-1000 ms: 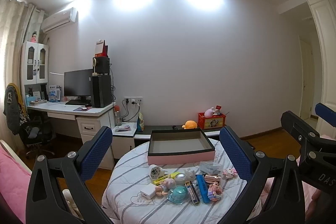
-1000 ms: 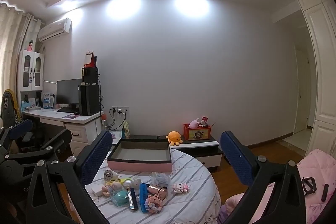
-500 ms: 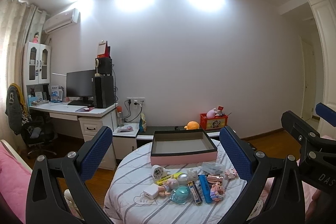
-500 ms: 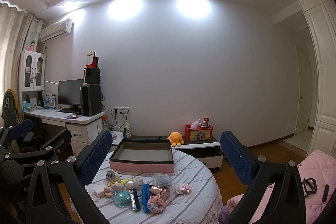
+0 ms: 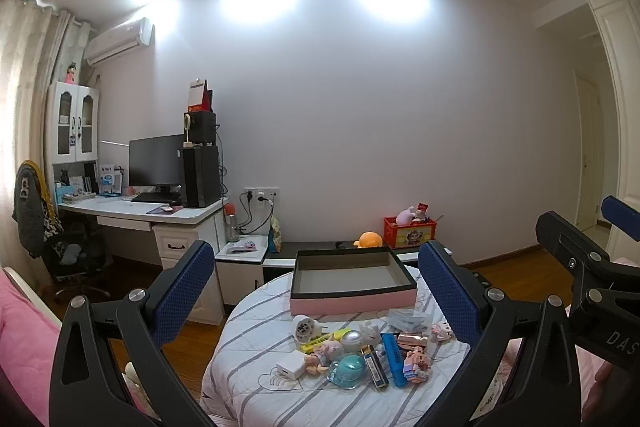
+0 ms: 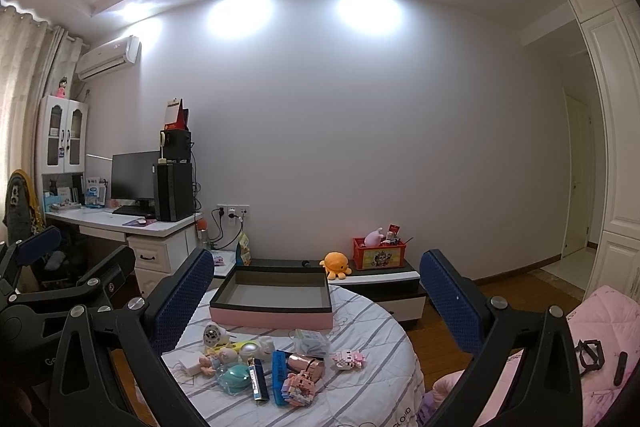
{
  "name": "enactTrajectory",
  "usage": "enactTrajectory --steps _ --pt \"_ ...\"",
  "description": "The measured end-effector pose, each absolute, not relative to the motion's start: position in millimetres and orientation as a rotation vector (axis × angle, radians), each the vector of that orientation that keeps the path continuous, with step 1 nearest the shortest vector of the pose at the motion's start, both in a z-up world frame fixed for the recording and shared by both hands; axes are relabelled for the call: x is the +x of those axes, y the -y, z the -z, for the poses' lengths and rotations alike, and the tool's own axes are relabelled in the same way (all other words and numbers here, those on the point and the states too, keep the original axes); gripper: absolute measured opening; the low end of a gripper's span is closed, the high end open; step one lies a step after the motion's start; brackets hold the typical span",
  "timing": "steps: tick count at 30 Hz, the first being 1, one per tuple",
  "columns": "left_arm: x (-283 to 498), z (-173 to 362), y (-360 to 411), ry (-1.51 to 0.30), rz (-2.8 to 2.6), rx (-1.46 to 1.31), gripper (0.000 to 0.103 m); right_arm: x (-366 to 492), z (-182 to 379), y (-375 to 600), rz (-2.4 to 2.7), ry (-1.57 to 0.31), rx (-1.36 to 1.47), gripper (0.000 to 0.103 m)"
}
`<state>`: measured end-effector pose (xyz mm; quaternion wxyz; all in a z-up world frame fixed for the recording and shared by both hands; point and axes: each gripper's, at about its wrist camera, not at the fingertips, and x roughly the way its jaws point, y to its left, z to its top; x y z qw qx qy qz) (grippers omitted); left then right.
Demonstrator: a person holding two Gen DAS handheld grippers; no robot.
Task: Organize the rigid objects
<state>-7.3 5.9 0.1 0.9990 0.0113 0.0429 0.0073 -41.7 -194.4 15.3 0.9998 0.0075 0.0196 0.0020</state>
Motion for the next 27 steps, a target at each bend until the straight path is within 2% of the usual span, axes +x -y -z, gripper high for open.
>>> enactTrajectory --steps 27 --pt "-10.1 -2.5 -5.4 -0.082 -0.032 0.03 0.103 -42.7 -10.8 192.2 -0.005 -0.037 0.01 0.103"
